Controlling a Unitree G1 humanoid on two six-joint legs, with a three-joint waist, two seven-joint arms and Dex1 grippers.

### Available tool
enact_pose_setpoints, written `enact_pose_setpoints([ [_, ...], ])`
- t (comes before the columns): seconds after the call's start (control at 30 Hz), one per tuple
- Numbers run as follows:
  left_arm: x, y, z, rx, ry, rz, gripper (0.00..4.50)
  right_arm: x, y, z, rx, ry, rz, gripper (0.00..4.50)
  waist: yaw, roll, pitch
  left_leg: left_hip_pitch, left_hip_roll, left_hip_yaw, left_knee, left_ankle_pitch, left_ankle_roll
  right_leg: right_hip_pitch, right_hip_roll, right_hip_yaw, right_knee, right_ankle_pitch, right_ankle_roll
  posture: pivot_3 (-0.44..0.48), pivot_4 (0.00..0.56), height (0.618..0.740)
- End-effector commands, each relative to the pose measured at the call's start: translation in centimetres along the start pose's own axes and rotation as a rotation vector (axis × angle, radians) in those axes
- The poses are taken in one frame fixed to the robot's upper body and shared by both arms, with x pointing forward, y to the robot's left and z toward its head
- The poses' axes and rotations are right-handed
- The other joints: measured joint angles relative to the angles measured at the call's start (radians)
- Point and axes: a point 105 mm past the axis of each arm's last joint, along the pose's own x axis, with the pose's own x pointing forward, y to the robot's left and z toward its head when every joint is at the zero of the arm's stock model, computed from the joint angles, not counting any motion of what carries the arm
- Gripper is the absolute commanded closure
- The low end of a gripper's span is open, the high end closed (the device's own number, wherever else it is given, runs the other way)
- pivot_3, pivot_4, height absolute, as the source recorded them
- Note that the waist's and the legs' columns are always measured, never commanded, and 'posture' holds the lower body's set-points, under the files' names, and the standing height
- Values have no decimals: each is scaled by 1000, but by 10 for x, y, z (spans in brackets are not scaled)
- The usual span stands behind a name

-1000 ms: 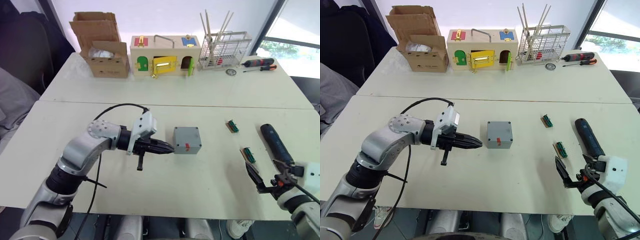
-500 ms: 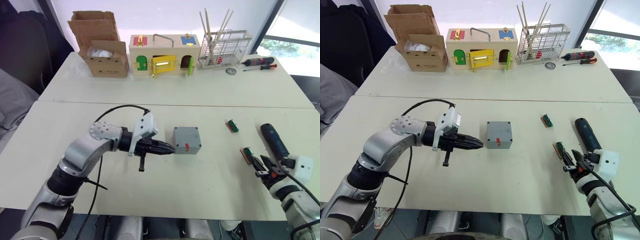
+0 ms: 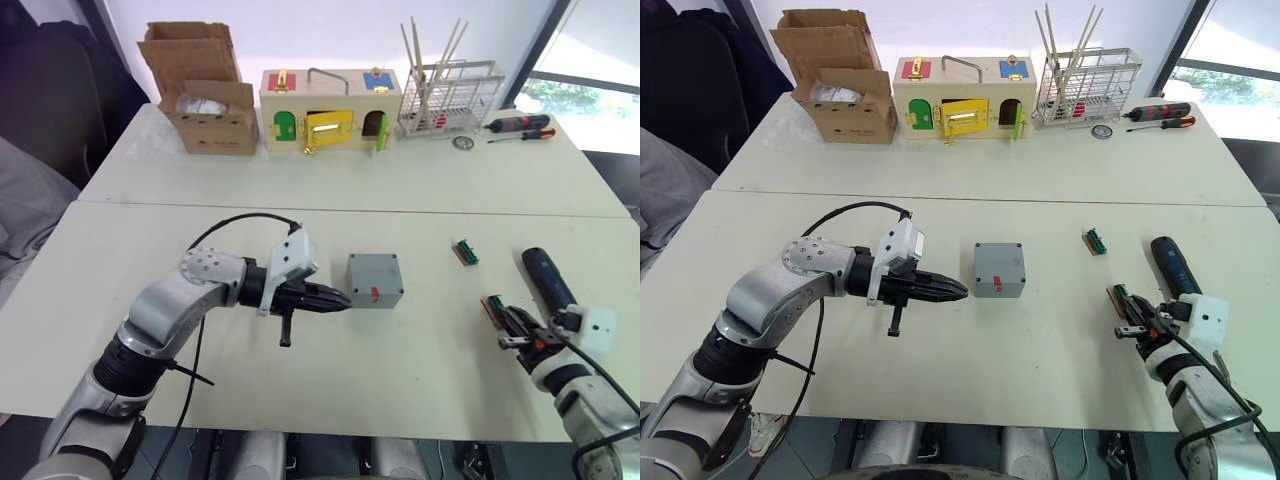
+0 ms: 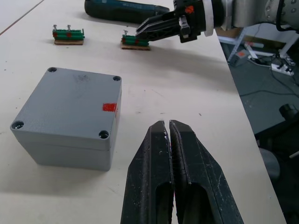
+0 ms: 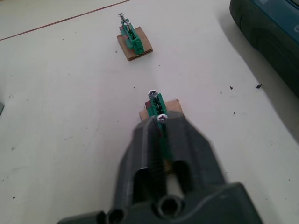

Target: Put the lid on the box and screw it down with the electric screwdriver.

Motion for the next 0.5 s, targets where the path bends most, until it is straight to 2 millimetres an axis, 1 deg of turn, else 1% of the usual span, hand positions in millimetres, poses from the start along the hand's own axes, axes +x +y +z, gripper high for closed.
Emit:
enact_pose_setpoints([
  [0.03,1,-4,6,29,-17,-13,4401,2,0,8,-24,-36,-5,4457,0,0,0,0,0,0,0,0,0,0,0,0,0,0,0,0,150,729],
  [0.17,1,-3,5,28,-13,-10,4401,4,0,9,-24,-43,-10,4457,-1,0,0,0,0,0,0,0,0,0,0,0,0,0,0,0,150,729],
  [0.3,0,-1,5,26,-11,-7,4401,3,0,14,-20,-62,-17,4457,0,0,0,0,0,0,0,0,0,0,0,0,0,0,0,0,150,729],
  [0.4,-1,1,4,19,-12,-1,4401,-1,-1,25,-6,-104,-34,4457,0,0,0,0,0,0,0,0,0,0,0,0,0,0,0,0,150,729],
  [0.5,-4,6,2,2,-20,11,4401,-6,4,39,2,-160,-24,4457,-1,0,0,0,0,0,0,0,0,0,0,0,0,0,0,0,150,729],
])
